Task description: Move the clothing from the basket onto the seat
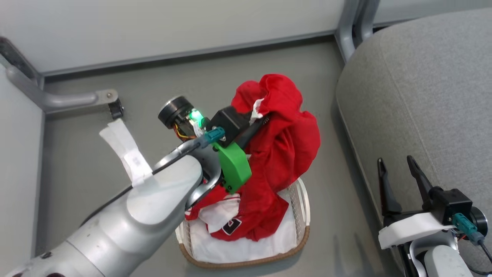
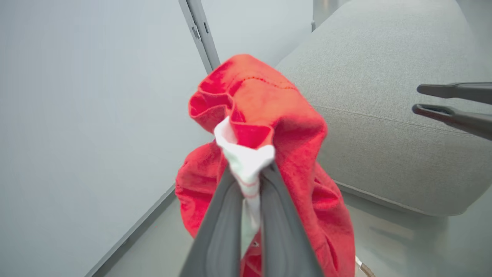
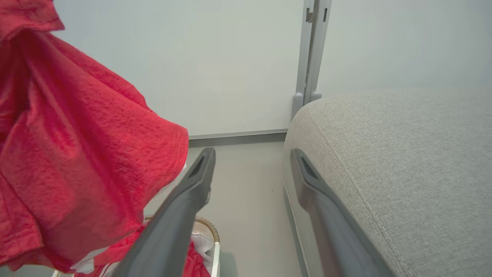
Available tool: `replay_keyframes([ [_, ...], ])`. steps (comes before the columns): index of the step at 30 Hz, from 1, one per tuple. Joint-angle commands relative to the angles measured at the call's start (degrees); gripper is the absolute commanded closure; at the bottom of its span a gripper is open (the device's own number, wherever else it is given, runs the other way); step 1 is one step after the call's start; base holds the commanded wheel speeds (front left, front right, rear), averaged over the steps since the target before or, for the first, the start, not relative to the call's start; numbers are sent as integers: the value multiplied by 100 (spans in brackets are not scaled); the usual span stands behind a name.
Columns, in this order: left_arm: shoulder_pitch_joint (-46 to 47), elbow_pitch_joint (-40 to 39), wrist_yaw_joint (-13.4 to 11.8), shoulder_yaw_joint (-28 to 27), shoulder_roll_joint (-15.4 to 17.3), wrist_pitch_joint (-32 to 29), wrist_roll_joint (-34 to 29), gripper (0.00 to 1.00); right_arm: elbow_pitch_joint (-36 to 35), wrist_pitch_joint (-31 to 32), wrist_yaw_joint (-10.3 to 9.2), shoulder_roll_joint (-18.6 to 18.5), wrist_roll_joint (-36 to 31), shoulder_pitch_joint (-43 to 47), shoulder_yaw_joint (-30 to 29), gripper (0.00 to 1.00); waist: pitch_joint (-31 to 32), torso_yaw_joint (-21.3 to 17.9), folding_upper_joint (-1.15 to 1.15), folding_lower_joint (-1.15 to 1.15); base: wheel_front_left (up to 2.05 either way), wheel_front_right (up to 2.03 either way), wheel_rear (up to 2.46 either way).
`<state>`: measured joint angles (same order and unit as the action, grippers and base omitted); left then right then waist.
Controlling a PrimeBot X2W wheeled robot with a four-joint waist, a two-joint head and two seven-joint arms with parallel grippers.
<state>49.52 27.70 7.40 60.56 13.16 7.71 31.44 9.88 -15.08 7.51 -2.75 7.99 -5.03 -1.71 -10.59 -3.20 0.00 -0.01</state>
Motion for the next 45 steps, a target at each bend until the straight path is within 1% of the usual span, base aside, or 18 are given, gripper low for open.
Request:
replay_keyframes([
  [1,139,-78,12,8,40,-87,-34,100,24,-14,-4,-24,-27,120,-5,0,795,179,0,1,0,0,0],
  [5,535,-192,6,-32,175,-389,0,100,39,-14,-4,-25,-54,107,48,0,928,142,0,1,0,0,0],
  [10,916,-214,6,-203,180,-654,207,100,36,-14,-4,-25,-67,-71,203,0,951,73,0,1,0,0,0],
  [13,1102,-187,-9,-326,156,-743,307,100,-42,-14,-4,-24,-3,-267,428,0,919,22,0,1,0,0,0],
  [20,1275,-45,-54,-468,108,-686,429,100,-408,-14,-4,-25,209,-670,1109,0,884,-66,0,1,0,0,0],
  [23,1278,-6,-51,-484,81,-643,470,100,-579,-14,-4,-27,213,-863,1418,0,876,-85,0,1,0,0,0],
  [26,1260,9,-50,-459,51,-594,489,100,-605,-14,-4,-27,138,-1121,1563,0,868,-91,0,1,0,0,0],
  [30,1232,-25,-36,-403,1,-536,514,100,-223,-14,-4,-26,-121,-1585,1782,0,868,-71,0,1,0,0,0],
  [33,1205,-46,-26,-358,-51,-492,545,100,336,-14,-4,-26,-336,-2006,1999,0,882,-34,0,1,0,0,0],
  [37,1147,-60,-15,-279,-81,-453,569,100,1056,-13,-4,-25,-409,-2474,2201,0,918,24,0,1,0,0,0],
  [40,1115,-75,-7,-217,-94,-416,602,100,1694,-12,-4,-31,-324,-2748,2520,0,956,57,0,1,0,0,0],
  [43,1091,-103,-7,-148,-107,-388,655,100,2431,-14,-4,-51,-57,-3065,3006,0,999,87,0,1,0,0,0],
  [45,1081,-134,-1,-86,-110,-371,676,100,2802,-14,-5,-52,120,-3274,3259,0,1012,95,0,1,0,0,0],
])
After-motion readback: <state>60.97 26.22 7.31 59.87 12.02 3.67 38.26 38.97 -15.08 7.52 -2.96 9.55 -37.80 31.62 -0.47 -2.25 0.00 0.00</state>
